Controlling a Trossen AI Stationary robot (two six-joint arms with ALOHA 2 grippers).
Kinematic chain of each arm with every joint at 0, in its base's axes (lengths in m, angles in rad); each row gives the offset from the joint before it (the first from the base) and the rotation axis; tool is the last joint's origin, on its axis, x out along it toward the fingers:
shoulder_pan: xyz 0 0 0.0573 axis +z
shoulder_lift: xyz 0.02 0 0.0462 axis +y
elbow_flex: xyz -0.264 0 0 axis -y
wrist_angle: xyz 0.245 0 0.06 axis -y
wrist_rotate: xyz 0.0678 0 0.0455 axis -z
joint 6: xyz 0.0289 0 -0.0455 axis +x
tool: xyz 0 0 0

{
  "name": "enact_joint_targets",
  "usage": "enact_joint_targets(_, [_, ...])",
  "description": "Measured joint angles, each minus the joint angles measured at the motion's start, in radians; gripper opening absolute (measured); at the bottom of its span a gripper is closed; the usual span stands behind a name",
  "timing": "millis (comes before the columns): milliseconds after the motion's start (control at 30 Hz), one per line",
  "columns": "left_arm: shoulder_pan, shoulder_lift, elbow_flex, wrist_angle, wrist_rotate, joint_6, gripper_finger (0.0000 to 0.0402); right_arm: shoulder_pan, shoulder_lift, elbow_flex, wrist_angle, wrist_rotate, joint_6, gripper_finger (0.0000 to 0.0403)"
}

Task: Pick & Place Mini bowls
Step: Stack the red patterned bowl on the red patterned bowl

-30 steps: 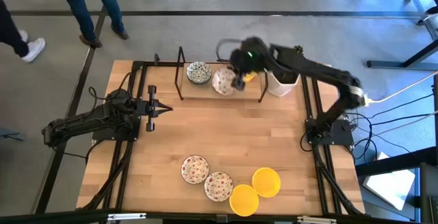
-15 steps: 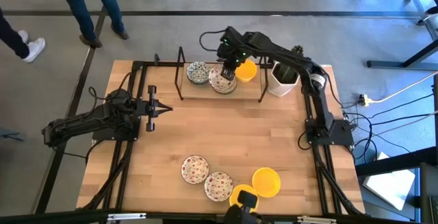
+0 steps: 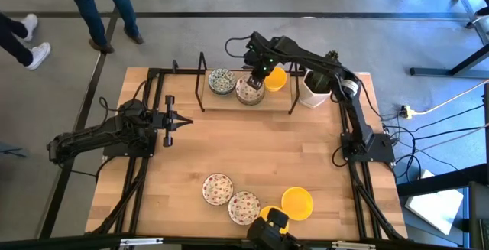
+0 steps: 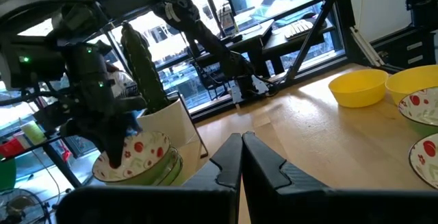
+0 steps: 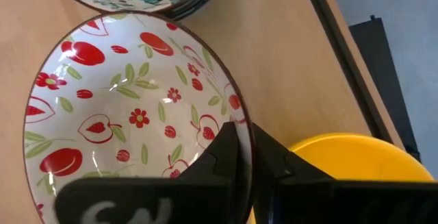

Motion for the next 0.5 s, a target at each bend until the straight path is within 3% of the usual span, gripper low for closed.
enact_joint_targets(500, [0.000,0.000,0.000,-0.003,0.000,0.000,0.0006,0.002,0.022,0.000,0.000,-0.011,0.008,0.0016])
